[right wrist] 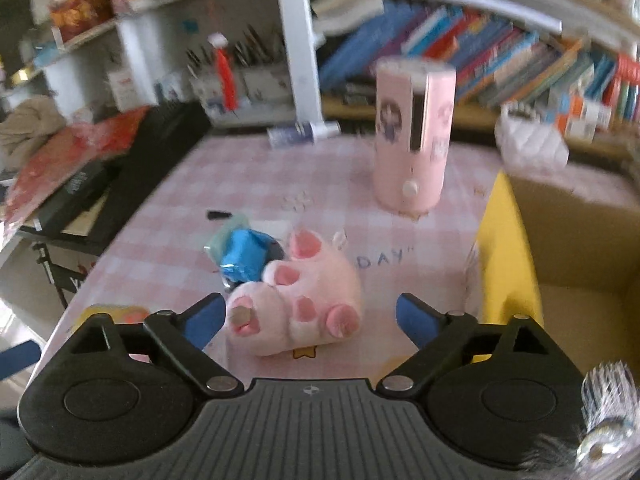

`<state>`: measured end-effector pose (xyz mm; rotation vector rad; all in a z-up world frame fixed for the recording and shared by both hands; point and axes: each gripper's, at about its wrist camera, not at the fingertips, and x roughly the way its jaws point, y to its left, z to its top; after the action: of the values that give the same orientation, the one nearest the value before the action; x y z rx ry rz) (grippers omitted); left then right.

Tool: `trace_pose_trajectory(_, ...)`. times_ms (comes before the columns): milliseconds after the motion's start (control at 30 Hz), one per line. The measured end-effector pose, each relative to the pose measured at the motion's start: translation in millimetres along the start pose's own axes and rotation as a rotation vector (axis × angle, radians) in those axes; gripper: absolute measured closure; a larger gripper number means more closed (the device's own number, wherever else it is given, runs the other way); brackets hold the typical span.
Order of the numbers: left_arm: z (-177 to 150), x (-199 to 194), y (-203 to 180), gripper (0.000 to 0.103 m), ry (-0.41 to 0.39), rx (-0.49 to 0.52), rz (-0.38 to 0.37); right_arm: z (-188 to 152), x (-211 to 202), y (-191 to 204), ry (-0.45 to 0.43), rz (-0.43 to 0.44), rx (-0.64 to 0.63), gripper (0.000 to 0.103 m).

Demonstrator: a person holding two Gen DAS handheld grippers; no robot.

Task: Organize objects
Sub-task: 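Move the left tool to the yellow tape roll while the right tool reaches the pink pig plush, then close the left tool on the tape roll while the right tool grips the pig plush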

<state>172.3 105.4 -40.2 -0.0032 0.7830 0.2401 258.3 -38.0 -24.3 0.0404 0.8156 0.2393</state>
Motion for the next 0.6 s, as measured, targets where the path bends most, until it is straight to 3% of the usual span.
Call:
trace_pose_trajectory(167,7,15,-4,0.027,0.014,0.009,-0.02,8,41,-3,0.081,-0.023,0.035,0.0)
trace_pose_trajectory(333,15,21,-10,0.041,0.018,0.01,-0.048,13,66,-8,0.12,0.075,0.127,0.0)
trace_pose_trajectory(367,15,22,-11,0.048,0.013,0.017,-0.053,13,70,-9,0.132,0.093,0.146,0.0)
trace_pose_trajectory(433,17,20,-13,0.064,0.006,0.023,-0.084,13,74,-11,0.148,0.137,0.175,0.006)
trace_pose_trajectory(467,18,18,-15,0.064,0.005,0.027,-0.099,12,75,-13,0.151,0.177,0.183,0.019)
trace_pose_trajectory(600,17,10,-17,0.064,0.001,0.015,-0.127,18,61,-11,0.116,0.15,0.134,0.031)
